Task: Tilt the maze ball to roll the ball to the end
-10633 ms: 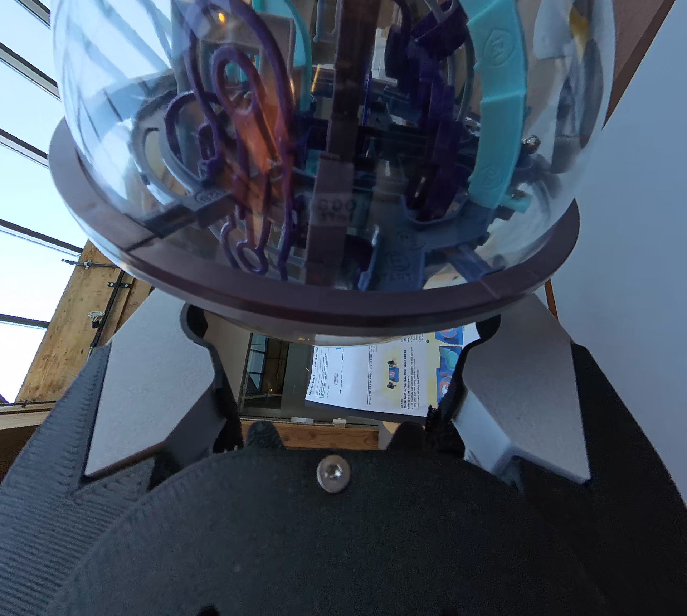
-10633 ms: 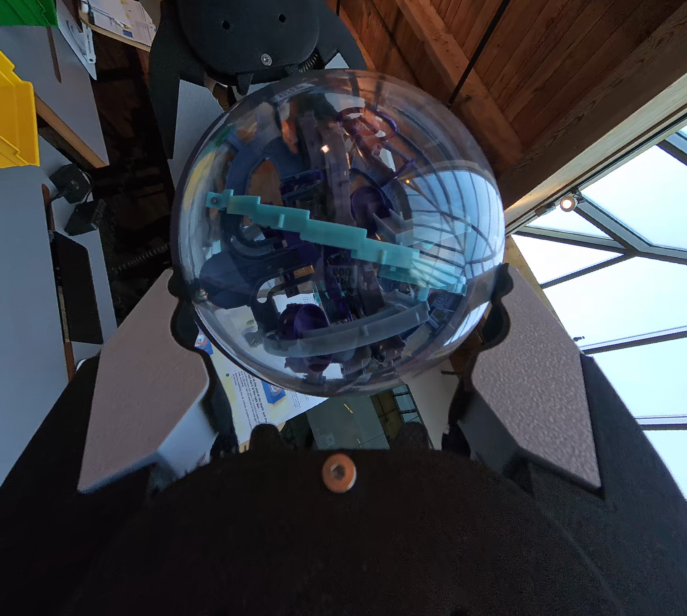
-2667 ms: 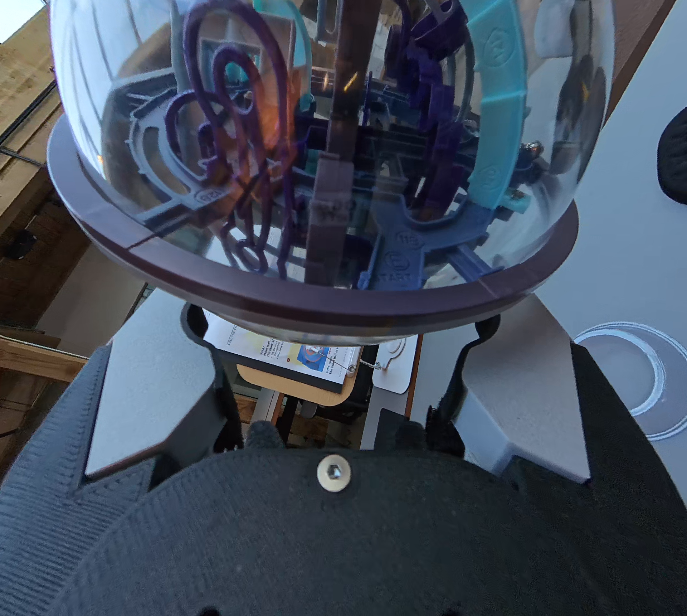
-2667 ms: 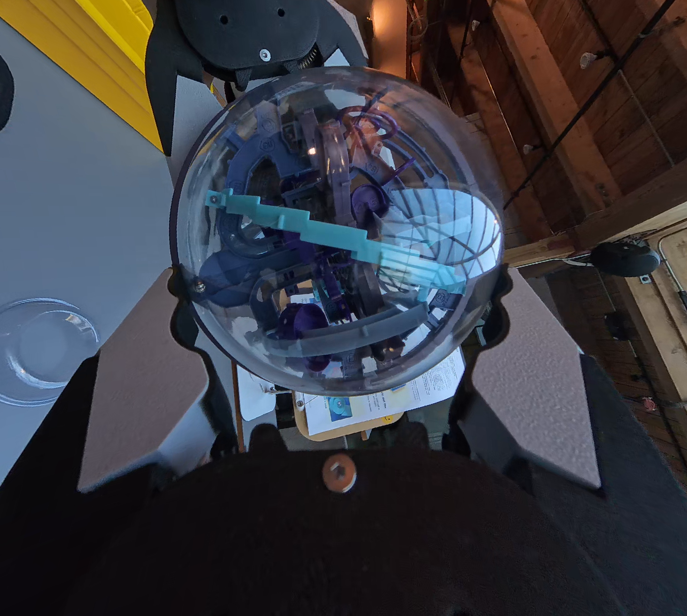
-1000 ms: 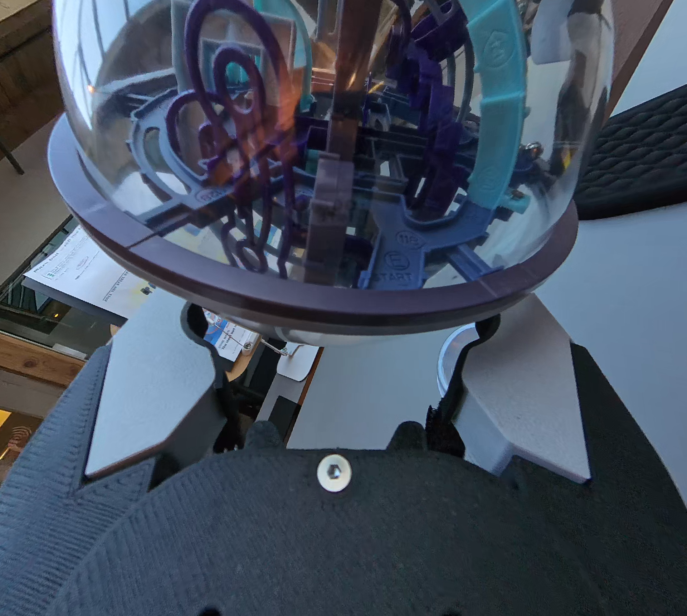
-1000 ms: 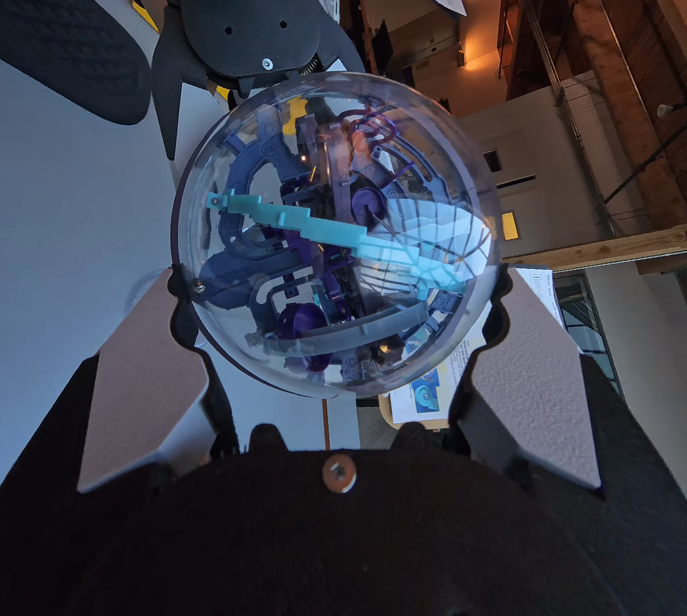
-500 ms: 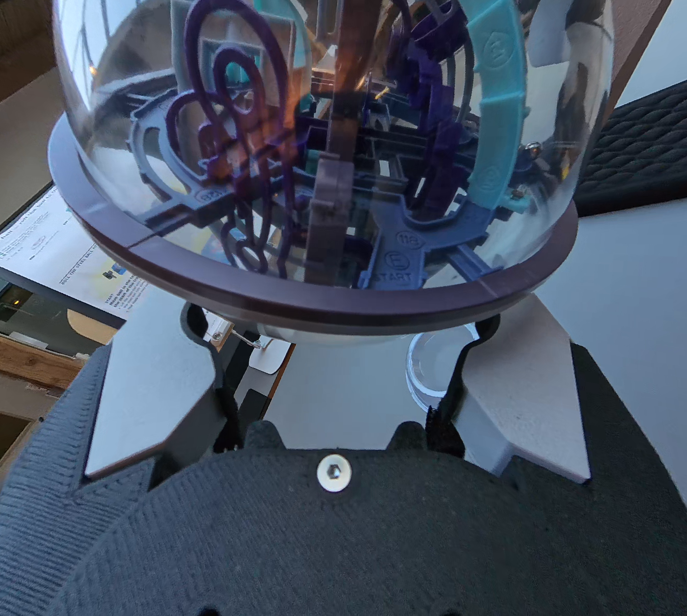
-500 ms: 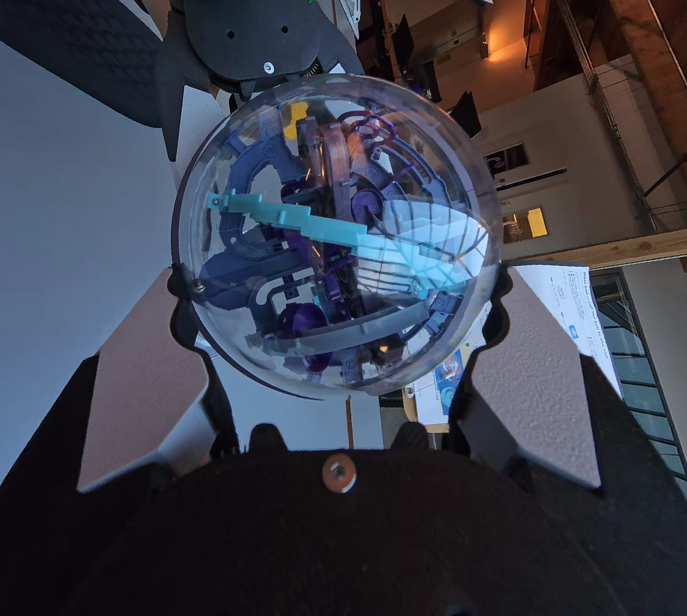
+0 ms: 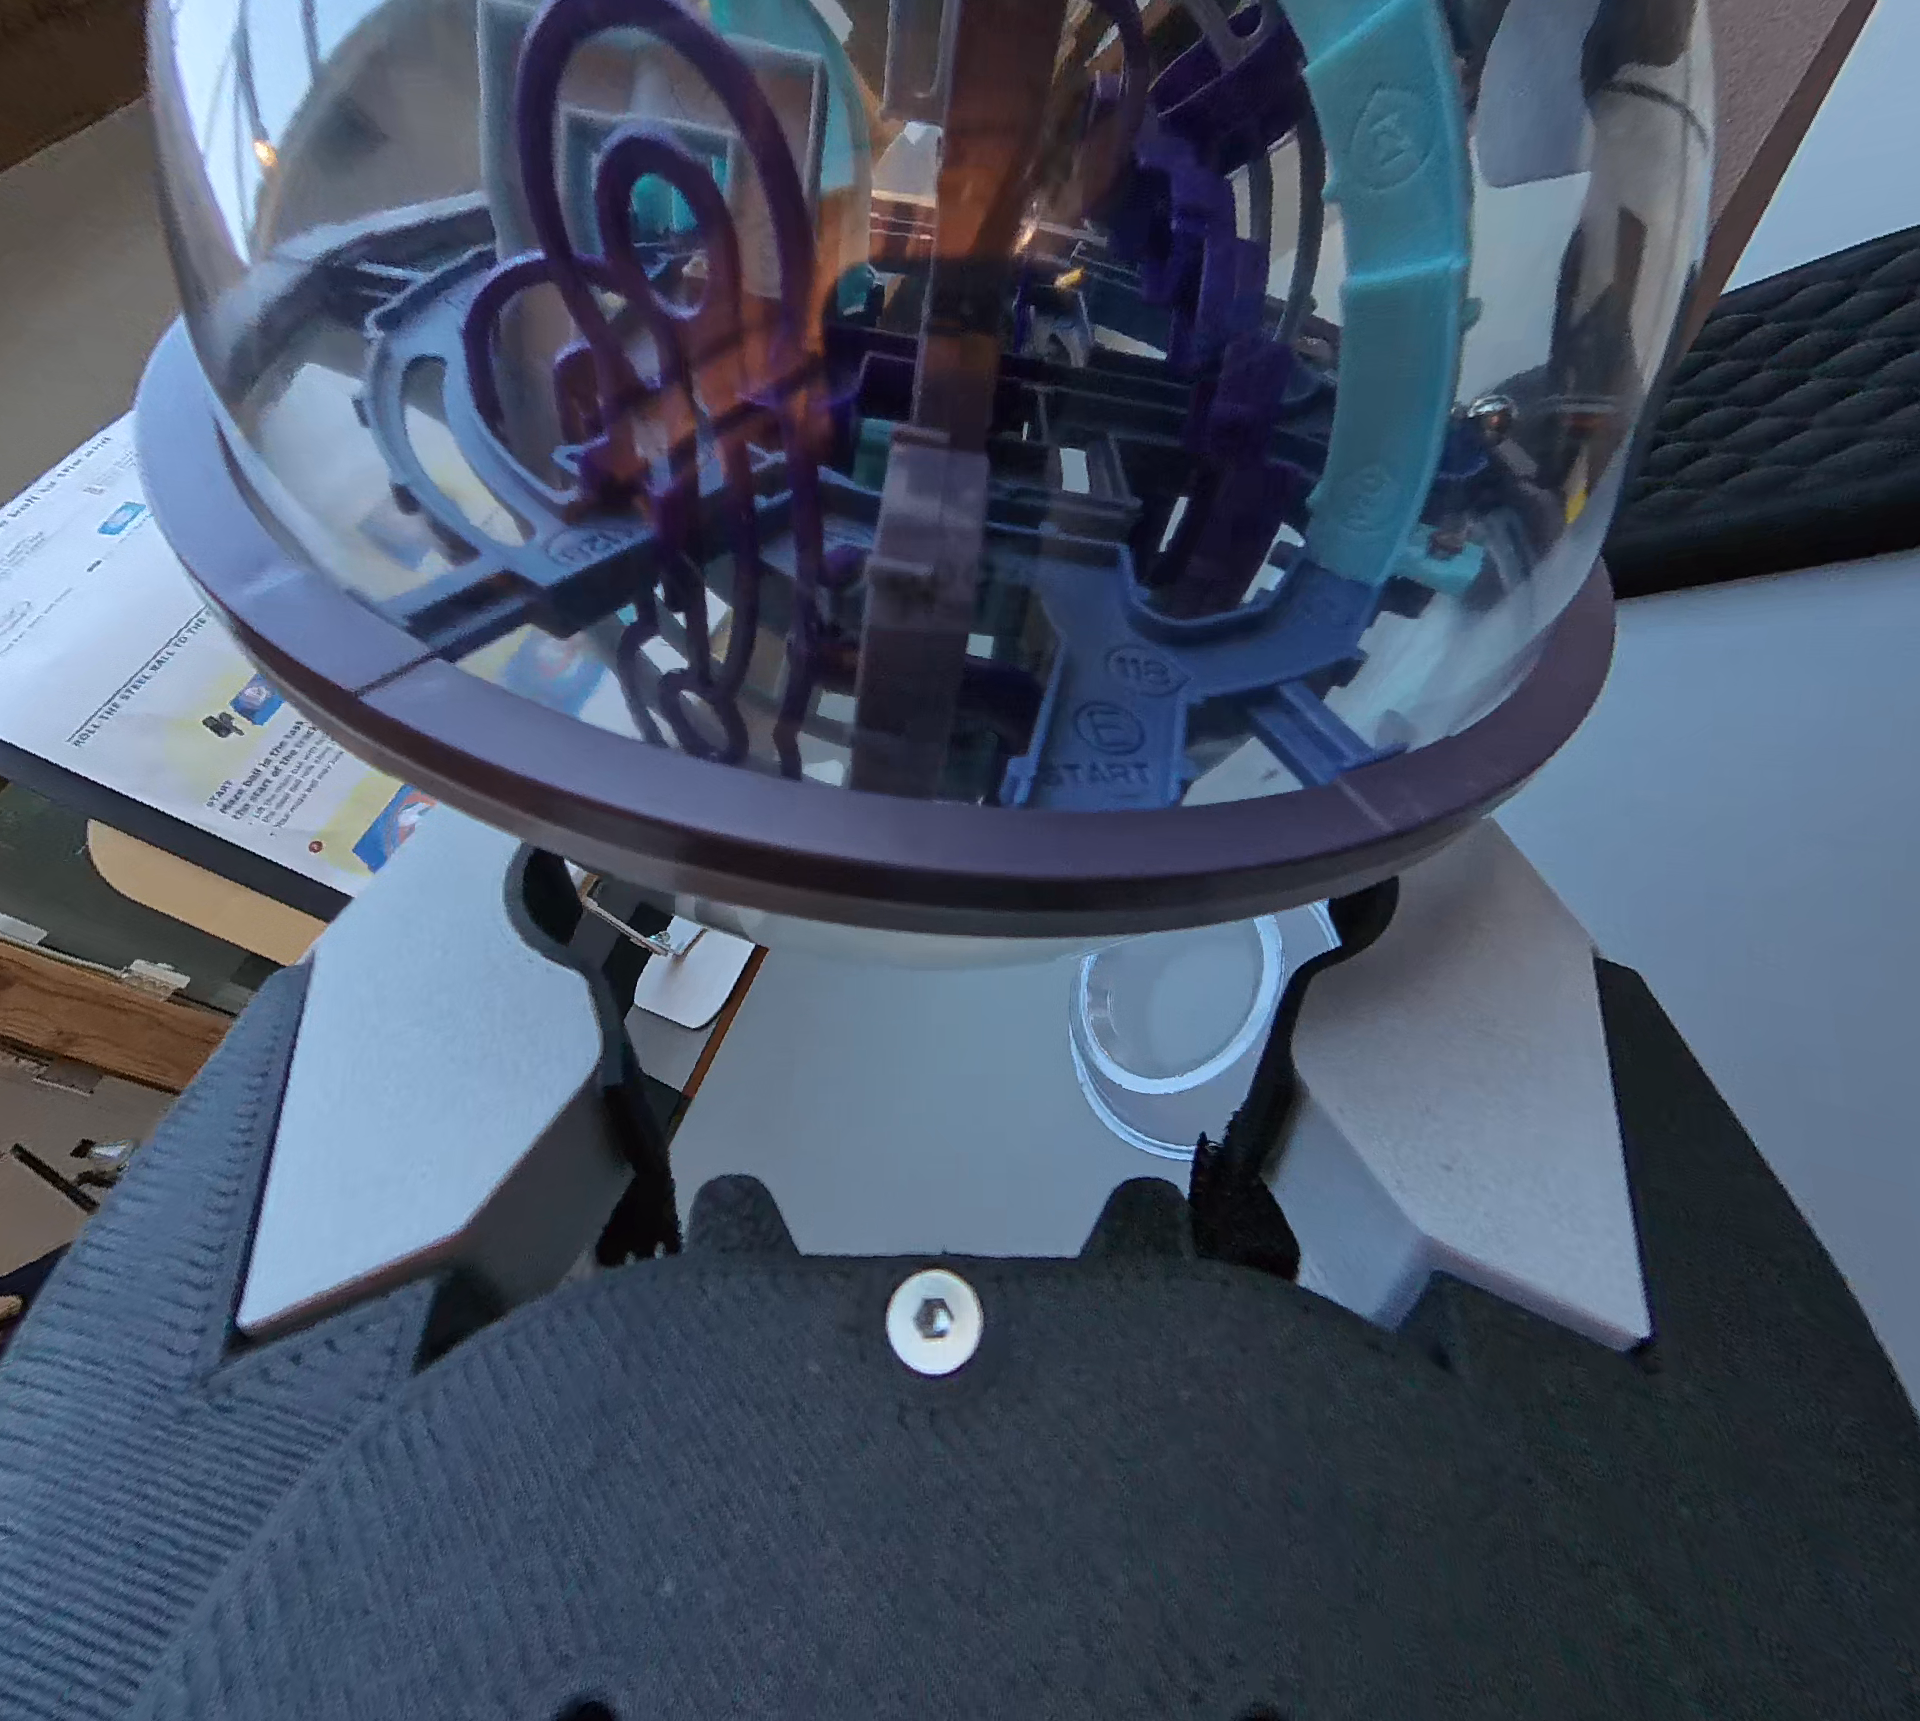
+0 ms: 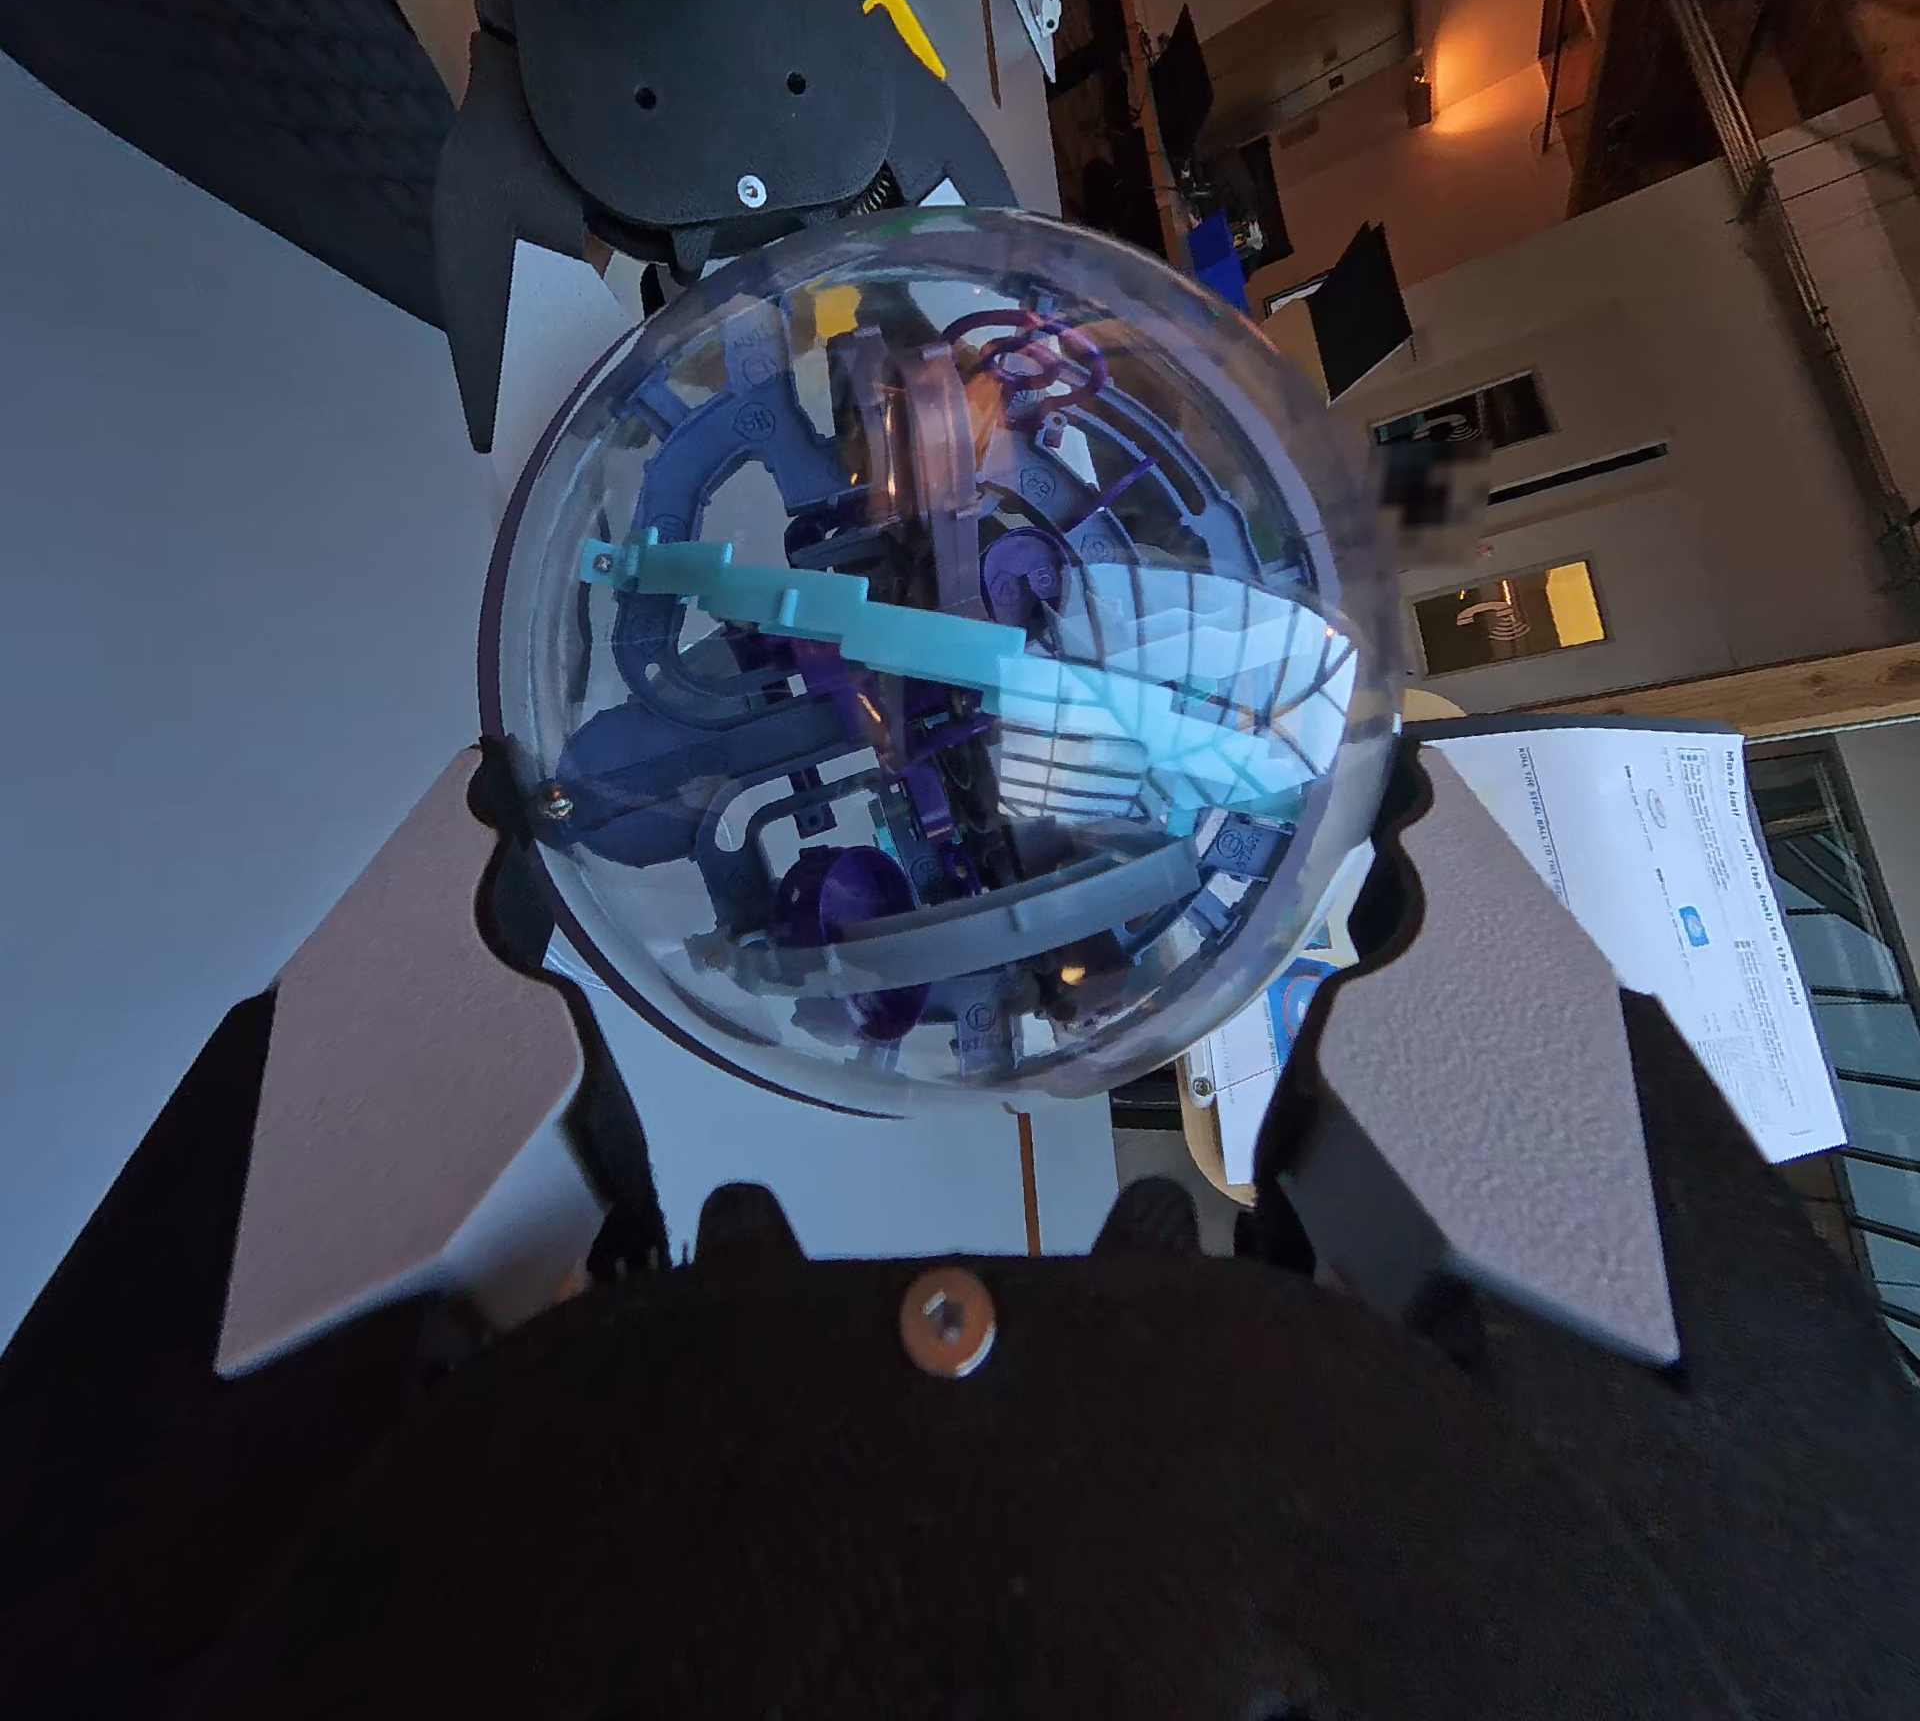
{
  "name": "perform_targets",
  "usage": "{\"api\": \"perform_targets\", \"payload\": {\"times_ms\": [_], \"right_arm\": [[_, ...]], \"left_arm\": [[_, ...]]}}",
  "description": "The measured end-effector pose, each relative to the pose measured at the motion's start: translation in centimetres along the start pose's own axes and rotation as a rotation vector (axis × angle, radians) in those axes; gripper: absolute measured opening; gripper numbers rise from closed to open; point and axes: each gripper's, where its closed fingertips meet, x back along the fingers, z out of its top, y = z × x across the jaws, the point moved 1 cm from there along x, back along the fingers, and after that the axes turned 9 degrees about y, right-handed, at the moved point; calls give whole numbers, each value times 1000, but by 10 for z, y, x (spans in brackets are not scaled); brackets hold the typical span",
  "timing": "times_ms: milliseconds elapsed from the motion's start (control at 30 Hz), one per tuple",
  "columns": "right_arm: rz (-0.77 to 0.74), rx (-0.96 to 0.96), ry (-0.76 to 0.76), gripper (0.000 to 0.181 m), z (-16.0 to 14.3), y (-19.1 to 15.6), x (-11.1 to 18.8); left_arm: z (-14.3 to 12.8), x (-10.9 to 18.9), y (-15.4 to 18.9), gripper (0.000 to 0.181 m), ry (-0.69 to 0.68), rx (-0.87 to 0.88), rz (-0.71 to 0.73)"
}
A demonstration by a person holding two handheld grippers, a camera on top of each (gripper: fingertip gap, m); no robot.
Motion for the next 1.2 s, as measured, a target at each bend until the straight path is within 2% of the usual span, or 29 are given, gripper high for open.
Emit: {"api": "perform_targets", "payload": {"times_ms": [1200], "right_arm": [[92,-81,-32,156,-16,-32,-7]], "left_arm": [[-27,0,32,147,-22,124,-17]]}}
